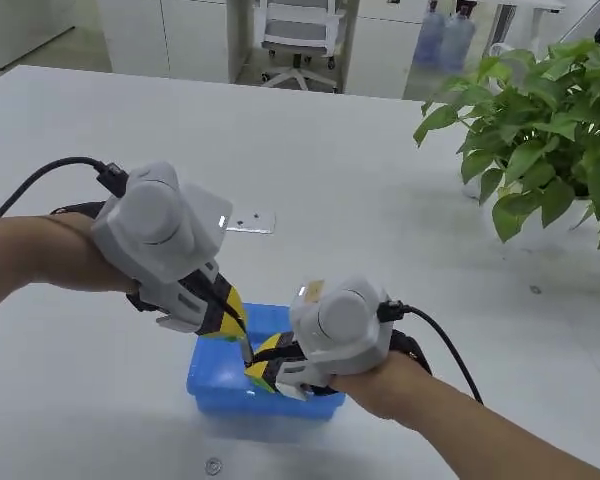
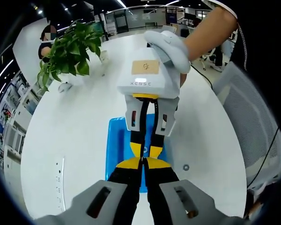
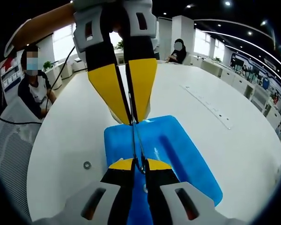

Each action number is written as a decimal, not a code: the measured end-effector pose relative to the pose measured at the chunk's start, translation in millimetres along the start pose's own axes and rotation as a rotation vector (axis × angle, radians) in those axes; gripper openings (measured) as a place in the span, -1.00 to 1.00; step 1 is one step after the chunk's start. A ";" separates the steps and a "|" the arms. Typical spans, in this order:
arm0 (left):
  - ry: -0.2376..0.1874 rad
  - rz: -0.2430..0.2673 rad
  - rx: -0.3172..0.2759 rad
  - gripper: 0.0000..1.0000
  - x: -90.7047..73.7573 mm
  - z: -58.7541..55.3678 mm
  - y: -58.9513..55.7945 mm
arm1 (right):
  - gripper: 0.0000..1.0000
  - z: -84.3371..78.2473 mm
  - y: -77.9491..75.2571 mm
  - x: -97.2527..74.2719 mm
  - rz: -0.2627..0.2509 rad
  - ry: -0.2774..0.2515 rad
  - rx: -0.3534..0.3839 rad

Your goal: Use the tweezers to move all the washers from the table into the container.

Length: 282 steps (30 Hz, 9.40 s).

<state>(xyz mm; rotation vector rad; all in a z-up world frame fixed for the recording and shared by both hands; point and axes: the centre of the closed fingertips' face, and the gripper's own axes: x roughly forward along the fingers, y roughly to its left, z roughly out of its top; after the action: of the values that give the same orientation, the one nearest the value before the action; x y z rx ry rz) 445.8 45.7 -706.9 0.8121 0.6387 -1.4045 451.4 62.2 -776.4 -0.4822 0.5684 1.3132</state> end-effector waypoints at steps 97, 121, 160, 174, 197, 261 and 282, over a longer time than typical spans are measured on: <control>0.027 0.004 0.001 -0.89 -22.8 8.1 -89.4 | -0.78 16.5 92.0 -14.7 0.058 -0.043 -0.122; 0.033 -0.019 -0.038 -0.89 -8.8 -9.4 -102.2 | -0.78 -1.1 104.6 0.9 0.069 -0.012 -0.157; 0.028 -0.024 -0.041 -0.89 -6.9 -10.9 -99.5 | -0.81 -2.8 105.7 1.7 0.065 -0.001 -0.101; 0.033 -0.021 -0.032 -0.89 -9.8 -5.8 -99.9 | -0.82 -0.3 104.9 -3.8 0.060 -0.002 -0.094; 0.029 0.008 -0.021 -0.89 -37.6 14.4 -88.8 | -0.81 28.3 94.1 -24.2 0.043 -0.008 -0.126; 0.030 0.026 0.018 -0.89 -16.0 2.2 -9.7 | -0.81 24.0 12.5 -6.3 0.022 0.003 -0.085; 0.042 0.003 0.003 -0.89 1.4 -13.3 -4.2 | -0.80 7.8 6.8 10.6 0.057 0.026 -0.048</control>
<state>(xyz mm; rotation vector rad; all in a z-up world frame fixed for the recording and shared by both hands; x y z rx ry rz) 442.7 55.7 -716.4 0.8464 0.6672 -1.3894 447.2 76.4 -777.3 -0.5262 0.5766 1.3793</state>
